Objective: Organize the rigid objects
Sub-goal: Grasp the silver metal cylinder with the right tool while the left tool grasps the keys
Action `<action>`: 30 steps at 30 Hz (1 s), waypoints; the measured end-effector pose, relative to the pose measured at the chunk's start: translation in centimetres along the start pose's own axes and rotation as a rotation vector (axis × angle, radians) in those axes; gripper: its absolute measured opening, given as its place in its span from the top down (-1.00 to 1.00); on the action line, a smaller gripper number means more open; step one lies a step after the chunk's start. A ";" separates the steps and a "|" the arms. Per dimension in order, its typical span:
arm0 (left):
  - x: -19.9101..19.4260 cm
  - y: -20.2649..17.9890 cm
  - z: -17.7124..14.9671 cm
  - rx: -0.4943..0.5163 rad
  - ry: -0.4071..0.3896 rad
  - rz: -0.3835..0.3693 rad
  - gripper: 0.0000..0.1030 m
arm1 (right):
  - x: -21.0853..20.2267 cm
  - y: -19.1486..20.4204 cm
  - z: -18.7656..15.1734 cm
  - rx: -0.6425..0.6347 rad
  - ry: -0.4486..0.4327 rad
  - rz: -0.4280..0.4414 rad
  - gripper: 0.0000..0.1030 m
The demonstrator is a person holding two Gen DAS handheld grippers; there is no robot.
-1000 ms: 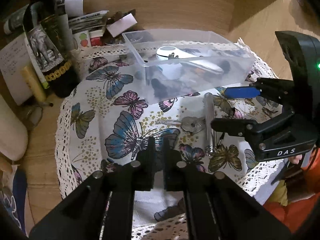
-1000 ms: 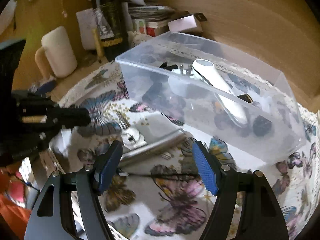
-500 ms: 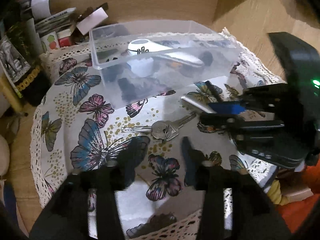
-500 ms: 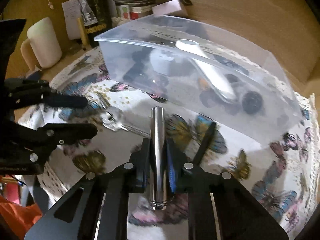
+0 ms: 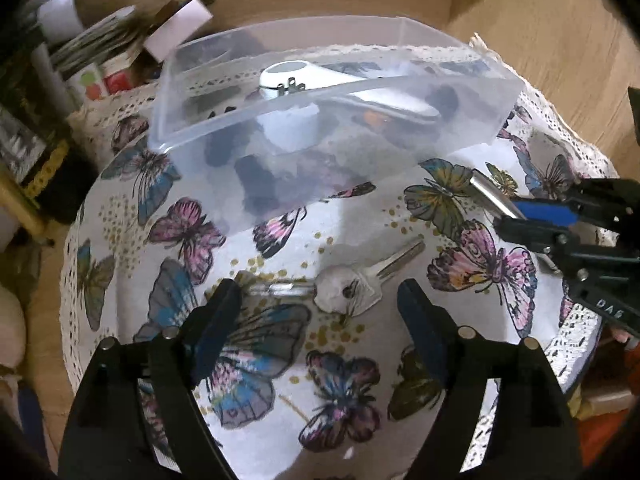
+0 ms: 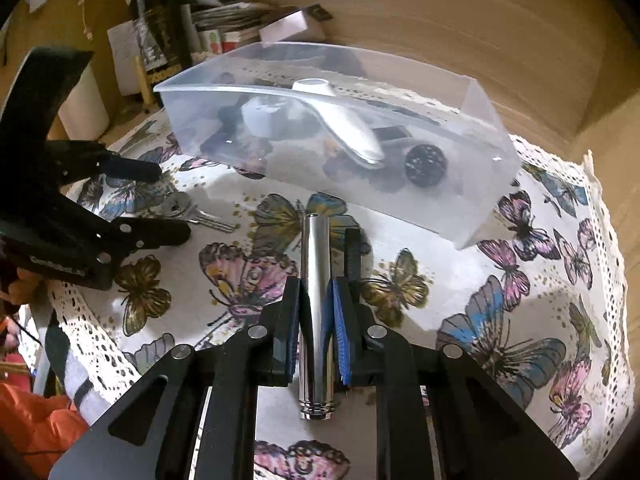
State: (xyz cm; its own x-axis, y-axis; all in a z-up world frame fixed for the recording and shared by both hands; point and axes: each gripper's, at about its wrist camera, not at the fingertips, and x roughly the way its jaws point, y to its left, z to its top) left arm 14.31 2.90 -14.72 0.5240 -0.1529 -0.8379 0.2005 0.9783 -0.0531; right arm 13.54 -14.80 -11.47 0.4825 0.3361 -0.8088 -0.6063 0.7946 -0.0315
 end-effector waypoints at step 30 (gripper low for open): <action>-10.9 0.2 3.1 -0.044 -0.293 0.036 -0.16 | -7.9 -2.2 4.9 0.074 -0.287 -0.057 0.72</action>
State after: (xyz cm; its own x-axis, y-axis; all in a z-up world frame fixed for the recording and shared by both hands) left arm 11.19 4.30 -3.94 0.7482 -0.1456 -0.6473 0.1448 0.9879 -0.0548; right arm 14.22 -16.74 -2.14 0.6798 0.4108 -0.6075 -0.5303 0.8476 -0.0202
